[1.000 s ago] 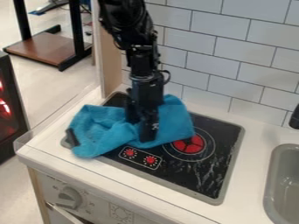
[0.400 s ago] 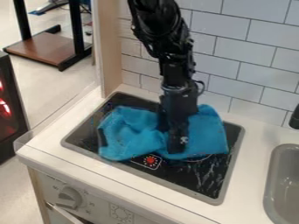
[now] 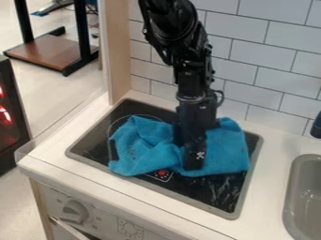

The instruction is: Move the cloth from left to right

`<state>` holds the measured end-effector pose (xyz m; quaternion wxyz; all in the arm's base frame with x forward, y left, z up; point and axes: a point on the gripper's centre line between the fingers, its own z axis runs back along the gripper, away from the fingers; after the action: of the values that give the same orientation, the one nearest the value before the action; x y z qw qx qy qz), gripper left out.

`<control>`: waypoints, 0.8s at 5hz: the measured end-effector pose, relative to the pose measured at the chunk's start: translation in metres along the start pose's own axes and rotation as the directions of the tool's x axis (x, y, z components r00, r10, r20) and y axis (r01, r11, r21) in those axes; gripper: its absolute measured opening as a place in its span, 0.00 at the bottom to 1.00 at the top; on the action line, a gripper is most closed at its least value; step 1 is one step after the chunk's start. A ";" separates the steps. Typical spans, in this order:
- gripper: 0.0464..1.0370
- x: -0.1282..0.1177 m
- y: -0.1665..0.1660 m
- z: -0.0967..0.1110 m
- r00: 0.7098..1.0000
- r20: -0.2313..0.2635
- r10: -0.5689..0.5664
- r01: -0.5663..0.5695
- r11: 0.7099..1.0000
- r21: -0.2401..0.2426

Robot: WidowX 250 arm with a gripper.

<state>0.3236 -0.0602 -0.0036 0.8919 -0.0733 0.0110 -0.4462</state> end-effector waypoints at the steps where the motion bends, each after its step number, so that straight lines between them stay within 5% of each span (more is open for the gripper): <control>1: 0.96 -0.003 -0.003 0.002 1.000 0.000 -0.011 0.011 1.000 -0.002; 4: 0.96 -0.008 -0.017 0.034 0.997 0.072 -0.014 0.013 1.000 0.003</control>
<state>0.3076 -0.0599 0.0317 0.8888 -0.0881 -0.0221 -0.4493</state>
